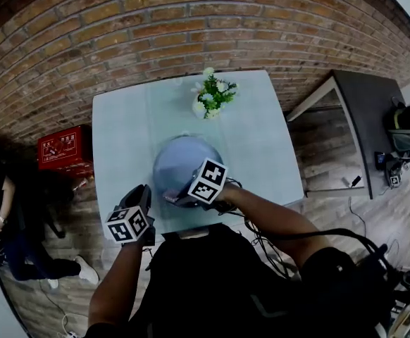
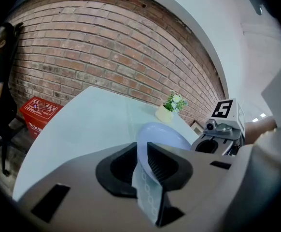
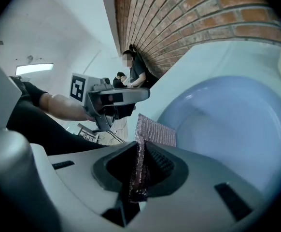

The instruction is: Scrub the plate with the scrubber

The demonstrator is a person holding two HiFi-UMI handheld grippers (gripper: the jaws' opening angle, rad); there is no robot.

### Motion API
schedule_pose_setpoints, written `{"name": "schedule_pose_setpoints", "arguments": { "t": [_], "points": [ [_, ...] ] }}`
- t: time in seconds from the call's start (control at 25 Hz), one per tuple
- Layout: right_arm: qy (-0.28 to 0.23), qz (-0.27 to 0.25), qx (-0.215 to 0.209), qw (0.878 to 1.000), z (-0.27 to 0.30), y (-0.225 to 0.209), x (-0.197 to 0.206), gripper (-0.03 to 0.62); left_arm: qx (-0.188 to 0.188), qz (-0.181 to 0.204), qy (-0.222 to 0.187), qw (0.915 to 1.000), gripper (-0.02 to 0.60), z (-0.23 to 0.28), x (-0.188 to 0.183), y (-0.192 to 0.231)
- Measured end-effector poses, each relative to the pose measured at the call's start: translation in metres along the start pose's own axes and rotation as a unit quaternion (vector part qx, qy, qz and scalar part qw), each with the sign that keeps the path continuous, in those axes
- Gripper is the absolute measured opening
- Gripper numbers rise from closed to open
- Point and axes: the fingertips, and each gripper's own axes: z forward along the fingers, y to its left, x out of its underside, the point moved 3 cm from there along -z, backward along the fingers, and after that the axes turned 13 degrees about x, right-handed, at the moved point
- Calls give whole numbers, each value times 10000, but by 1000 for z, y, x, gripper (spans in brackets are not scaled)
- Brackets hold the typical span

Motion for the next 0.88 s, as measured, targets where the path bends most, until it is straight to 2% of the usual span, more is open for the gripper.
{"name": "schedule_pose_setpoints", "arguments": {
  "t": [0.2,0.44,0.68,0.88],
  "points": [
    [-398,366,205,9983,-22,-10,3,64,173,172,200,9995,77,15,-2,0],
    [-878,675,516,9925,-44,-20,11,64,130,248,322,9991,77,32,-4,6],
    [-1423,1118,1248,9756,-77,-44,10,64,268,481,577,9968,78,41,-2,9],
    [-1769,1342,2014,9540,-92,-71,10,64,156,547,586,9967,80,49,-3,14]
  ]
}}
